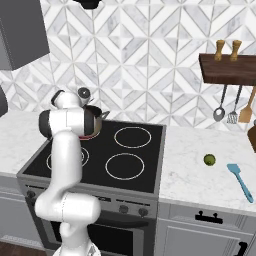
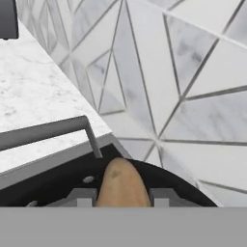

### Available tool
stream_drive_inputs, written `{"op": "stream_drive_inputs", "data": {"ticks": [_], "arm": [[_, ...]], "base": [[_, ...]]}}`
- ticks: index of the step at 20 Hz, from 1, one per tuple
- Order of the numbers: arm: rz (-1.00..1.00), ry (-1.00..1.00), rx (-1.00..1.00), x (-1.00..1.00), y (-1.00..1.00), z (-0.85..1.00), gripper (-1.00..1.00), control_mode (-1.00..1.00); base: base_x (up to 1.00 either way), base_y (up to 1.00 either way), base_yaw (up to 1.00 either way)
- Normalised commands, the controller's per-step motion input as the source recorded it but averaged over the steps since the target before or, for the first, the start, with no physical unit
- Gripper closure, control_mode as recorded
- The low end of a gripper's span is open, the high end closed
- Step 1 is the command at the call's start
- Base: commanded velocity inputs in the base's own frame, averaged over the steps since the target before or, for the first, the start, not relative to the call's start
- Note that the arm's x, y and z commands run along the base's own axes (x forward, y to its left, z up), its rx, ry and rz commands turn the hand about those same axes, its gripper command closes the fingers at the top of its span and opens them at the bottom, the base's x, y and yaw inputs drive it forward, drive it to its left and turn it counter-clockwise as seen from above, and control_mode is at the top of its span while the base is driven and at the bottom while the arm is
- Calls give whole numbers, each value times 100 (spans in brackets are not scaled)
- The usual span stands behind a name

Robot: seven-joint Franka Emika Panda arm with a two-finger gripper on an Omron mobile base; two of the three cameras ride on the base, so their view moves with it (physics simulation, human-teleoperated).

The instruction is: Put the lime and sweet potato in the pot. Retrieve the spatula and lightly stir the vegetables in the pot.

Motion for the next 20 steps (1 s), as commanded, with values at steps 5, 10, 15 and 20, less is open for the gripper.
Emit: {"op": "stream_drive_inputs", "data": {"ticks": [5, 10, 15, 20], "arm": [[-3, 0, 1, 3, 0, -1, -100, -100], [-2, 0, 4, -1, 0, 5, -100, -100], [-1, -1, 4, -34, -7, 53, -100, -100], [-1, 0, -4, -79, -44, 69, -100, -100]], "base": [[0, 0, 0], [0, 0, 0], [0, 0, 0], [0, 0, 0]]}}
